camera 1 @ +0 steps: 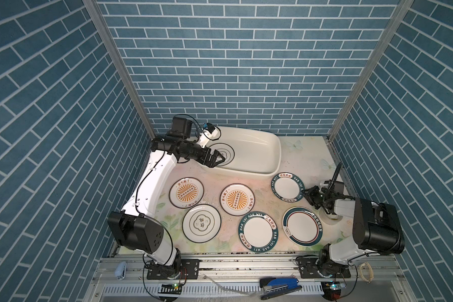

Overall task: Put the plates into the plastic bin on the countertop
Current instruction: 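Lower the right gripper onto the rim of the teal HAO SHI HAO WEI plate, then close the right gripper on the teal plate's rim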

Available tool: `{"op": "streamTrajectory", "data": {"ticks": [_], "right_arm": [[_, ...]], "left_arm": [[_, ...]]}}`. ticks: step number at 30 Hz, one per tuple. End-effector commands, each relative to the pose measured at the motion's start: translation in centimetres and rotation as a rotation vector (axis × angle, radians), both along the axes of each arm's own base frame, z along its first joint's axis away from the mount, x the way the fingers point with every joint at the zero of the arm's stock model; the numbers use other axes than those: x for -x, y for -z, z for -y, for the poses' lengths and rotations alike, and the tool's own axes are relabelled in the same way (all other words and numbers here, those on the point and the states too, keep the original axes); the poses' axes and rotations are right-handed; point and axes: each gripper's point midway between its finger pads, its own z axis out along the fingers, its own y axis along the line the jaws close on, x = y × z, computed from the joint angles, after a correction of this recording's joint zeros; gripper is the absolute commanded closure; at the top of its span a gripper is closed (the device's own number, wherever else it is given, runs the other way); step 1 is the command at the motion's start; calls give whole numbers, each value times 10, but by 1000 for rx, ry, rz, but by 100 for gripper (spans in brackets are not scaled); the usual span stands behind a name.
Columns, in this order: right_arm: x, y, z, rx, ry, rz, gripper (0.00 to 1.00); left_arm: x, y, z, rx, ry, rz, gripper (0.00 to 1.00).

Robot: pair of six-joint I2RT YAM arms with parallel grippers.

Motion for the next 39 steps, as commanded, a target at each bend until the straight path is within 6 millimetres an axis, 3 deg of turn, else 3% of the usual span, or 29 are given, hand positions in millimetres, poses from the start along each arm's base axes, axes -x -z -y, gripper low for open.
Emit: {"op": "streamTrajectory", "data": {"ticks": [1, 16, 39], "right_arm": [[11, 18, 6, 15, 28, -64, 79], [0, 20, 5, 3, -4, -50, 77], [2, 16, 9, 10, -13, -49, 98]], "left_arm": [[2, 2, 5, 10, 15, -9, 0], [2, 5, 7, 11, 16, -15, 0], [2, 4, 11, 17, 22, -17, 0]]}}
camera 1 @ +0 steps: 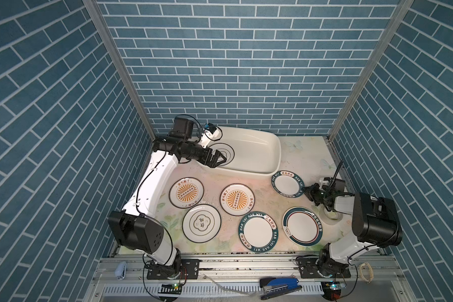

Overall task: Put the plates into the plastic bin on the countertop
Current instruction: 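Close the right gripper on the teal plate's rim, then lift the teal plate and carry it over the white bin with the right gripper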

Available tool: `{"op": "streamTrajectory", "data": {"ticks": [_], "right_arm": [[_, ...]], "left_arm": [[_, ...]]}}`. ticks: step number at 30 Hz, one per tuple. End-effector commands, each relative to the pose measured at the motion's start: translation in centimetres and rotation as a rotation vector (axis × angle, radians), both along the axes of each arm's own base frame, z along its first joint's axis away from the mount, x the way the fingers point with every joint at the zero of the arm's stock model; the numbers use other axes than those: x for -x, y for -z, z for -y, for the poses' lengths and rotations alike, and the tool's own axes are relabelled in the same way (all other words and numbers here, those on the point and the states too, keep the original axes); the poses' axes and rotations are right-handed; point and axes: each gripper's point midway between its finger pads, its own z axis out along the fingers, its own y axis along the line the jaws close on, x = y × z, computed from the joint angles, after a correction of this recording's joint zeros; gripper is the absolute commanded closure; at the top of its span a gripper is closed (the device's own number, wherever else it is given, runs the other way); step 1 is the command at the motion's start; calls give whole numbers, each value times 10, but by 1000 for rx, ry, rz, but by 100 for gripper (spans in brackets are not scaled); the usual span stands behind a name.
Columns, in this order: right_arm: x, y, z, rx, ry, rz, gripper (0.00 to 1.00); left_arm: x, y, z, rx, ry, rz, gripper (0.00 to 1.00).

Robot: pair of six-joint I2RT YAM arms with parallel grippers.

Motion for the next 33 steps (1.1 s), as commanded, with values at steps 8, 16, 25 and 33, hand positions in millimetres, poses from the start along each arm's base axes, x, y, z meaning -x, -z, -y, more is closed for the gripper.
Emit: {"op": "streamTrajectory", "data": {"ticks": [8, 16, 25, 33], "right_arm": [[10, 2, 9, 39, 29, -34, 100], [-2, -33, 18, 70, 52, 43, 100], [3, -65, 37, 155, 105, 59, 100], [12, -84, 50, 212, 149, 47, 100]], "left_arm": [[3, 1, 6, 7, 17, -9, 0], [1, -2, 2, -9, 0, 6, 0], [0, -6, 0, -16, -16, 24, 0], [-2, -6, -4, -31, -40, 32, 0]]}}
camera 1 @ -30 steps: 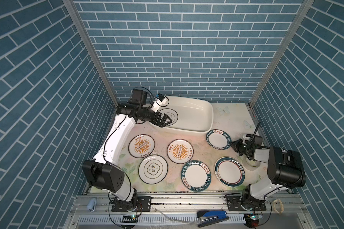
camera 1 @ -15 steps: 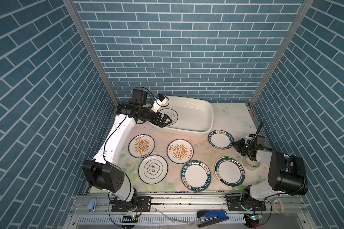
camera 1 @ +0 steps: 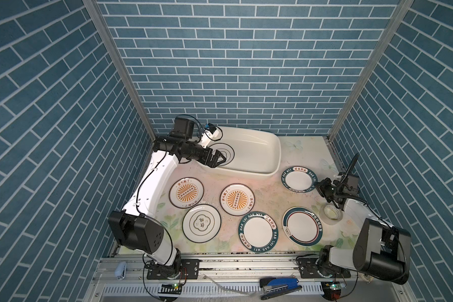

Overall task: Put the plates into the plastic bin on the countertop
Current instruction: 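Lift the teal plate and carry it over the white bin with the right gripper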

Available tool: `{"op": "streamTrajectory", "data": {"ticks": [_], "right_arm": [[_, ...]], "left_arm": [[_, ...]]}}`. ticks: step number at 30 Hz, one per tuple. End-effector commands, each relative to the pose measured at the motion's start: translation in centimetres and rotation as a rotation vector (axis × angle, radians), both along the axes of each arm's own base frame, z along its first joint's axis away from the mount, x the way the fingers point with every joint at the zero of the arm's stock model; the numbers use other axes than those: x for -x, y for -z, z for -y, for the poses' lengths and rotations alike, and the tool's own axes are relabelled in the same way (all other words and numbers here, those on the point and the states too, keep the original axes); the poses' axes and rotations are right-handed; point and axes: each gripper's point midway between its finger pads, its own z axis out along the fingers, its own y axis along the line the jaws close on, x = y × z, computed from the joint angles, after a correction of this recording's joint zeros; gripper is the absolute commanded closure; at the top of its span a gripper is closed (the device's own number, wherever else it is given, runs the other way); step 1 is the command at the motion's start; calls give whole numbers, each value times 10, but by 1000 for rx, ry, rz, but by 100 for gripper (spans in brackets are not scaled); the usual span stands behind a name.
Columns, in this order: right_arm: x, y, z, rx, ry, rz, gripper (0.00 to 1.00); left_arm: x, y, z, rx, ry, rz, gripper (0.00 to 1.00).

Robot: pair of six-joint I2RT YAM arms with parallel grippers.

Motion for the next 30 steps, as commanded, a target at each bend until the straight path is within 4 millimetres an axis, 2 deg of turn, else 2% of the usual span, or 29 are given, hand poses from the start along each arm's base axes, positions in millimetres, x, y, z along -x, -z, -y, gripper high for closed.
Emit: {"op": "streamTrajectory", "data": {"ticks": [1, 15, 23, 30], "right_arm": [[2, -17, 10, 54, 17, 11, 100], [10, -80, 24, 169, 56, 91, 100], [6, -101, 24, 175, 41, 104, 100], [-4, -133, 20, 172, 15, 156, 100]], "left_arm": [[0, -8, -1, -10, -15, 33, 1], [-11, -5, -12, -65, -82, 45, 1], [-11, -4, -12, -68, -83, 47, 1], [-9, -4, -15, -84, -84, 53, 0]]}}
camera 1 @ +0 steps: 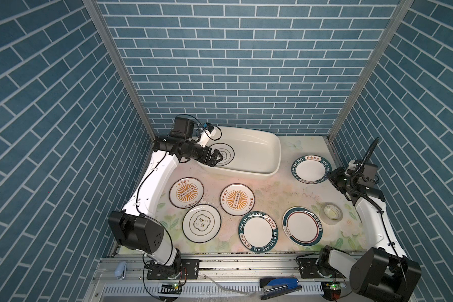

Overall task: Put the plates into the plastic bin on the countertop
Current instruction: 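Lift the teal plate and carry it over the white bin with the right gripper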

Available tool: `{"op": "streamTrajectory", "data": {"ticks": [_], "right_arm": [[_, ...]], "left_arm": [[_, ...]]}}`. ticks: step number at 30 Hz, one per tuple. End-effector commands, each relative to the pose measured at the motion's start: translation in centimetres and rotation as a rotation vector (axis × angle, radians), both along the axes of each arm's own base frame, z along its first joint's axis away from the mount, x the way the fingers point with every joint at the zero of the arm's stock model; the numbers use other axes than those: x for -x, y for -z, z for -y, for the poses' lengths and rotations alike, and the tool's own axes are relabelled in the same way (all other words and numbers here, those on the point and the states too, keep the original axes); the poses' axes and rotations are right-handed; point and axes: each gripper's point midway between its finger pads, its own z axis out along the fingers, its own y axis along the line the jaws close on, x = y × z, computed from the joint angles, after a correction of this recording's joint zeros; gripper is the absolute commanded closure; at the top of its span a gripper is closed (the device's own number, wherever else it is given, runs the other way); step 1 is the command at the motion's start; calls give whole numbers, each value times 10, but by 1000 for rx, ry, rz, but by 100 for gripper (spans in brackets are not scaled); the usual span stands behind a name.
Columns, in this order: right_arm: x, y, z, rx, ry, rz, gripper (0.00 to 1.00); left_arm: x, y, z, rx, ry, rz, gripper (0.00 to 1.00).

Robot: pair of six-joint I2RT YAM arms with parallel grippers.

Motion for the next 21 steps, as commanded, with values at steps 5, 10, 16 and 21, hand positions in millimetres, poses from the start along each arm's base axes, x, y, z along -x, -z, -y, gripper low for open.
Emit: {"op": "streamTrajectory", "data": {"ticks": [5, 10, 16, 21], "right_arm": [[-20, -49, -11, 29, -69, 90, 100], [-46, -68, -40, 54, -141, 106, 100], [-88, -84, -97, 63, -260, 135, 100], [-124, -81, -158, 48, -375, 144, 100]], "left_arm": [[5, -10, -1, -13, 1, 36, 0], [2, -10, -8, -43, -27, 46, 1], [2, -15, -10, -40, -39, 62, 0], [4, -21, -12, -39, -47, 78, 1]]}}
